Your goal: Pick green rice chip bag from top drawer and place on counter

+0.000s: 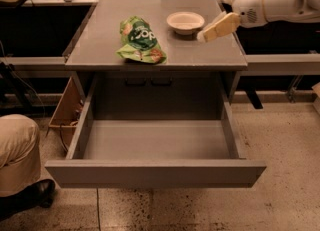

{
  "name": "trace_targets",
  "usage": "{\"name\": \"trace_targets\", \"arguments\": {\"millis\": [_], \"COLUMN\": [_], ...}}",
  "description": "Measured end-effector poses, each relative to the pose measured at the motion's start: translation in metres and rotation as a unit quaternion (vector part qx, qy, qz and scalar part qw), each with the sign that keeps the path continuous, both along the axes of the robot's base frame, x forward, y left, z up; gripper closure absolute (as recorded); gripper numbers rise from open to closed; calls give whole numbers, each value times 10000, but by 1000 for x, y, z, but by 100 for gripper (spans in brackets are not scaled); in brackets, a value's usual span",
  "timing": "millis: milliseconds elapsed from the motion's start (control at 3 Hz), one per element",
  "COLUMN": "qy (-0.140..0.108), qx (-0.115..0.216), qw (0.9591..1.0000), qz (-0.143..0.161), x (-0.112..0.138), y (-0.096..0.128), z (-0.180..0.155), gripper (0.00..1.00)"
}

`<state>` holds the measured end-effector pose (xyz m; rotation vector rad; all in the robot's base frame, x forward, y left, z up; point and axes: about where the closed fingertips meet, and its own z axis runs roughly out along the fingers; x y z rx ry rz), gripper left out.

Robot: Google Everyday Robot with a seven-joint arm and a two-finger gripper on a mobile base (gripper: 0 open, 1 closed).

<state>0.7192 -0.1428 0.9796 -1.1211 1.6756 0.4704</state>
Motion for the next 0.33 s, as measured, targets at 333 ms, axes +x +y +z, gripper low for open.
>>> {"name": "trace_targets", "arguments": {"millis": [333], "qy": [-76], "qx": [-103], "qw": [9992], "qz": [-382], "x": [-18], "y": [-30], "z": [18], "gripper": [0]}}
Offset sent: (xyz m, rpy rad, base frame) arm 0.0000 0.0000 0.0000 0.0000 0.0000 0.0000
